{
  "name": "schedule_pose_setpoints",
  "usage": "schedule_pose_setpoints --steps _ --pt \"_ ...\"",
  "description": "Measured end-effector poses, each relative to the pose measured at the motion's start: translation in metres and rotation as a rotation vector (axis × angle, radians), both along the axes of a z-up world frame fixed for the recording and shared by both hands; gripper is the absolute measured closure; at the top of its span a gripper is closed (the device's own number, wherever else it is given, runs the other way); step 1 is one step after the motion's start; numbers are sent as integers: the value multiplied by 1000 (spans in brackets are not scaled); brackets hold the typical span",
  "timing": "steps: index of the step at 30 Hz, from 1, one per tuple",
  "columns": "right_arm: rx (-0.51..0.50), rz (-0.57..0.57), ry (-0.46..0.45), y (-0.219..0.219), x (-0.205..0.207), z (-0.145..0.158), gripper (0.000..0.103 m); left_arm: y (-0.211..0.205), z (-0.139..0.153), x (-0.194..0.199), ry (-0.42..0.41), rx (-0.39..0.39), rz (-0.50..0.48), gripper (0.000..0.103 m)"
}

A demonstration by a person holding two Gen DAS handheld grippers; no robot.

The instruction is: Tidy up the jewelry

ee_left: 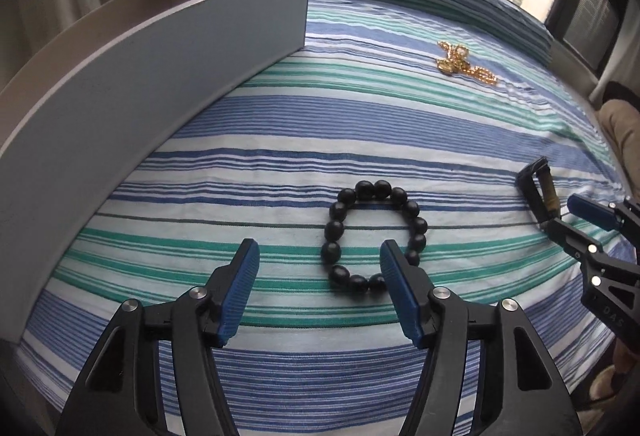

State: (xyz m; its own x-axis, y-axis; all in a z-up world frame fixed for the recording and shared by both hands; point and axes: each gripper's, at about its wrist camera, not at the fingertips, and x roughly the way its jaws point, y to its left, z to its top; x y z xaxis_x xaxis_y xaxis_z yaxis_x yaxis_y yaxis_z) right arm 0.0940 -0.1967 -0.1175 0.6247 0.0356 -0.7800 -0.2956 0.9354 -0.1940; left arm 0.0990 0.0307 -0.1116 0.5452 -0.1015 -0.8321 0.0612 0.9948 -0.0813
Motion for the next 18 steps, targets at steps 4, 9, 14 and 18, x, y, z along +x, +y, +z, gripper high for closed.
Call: schedule_pose_setpoints --steps 4,9,14,18 --pt "-36 5 -29 7 -1 5 64 1 1 -3 1 4 7 39" --pt "-43 1 -43 6 -6 7 64 -1 3 -4 -1 8 5 39" --pt "-34 -1 -40 5 -7 8 64 1 1 -2 12 4 -2 39" --pt "33 -28 -26 -13 -9 13 64 22 1 2 40 -68 30 38"
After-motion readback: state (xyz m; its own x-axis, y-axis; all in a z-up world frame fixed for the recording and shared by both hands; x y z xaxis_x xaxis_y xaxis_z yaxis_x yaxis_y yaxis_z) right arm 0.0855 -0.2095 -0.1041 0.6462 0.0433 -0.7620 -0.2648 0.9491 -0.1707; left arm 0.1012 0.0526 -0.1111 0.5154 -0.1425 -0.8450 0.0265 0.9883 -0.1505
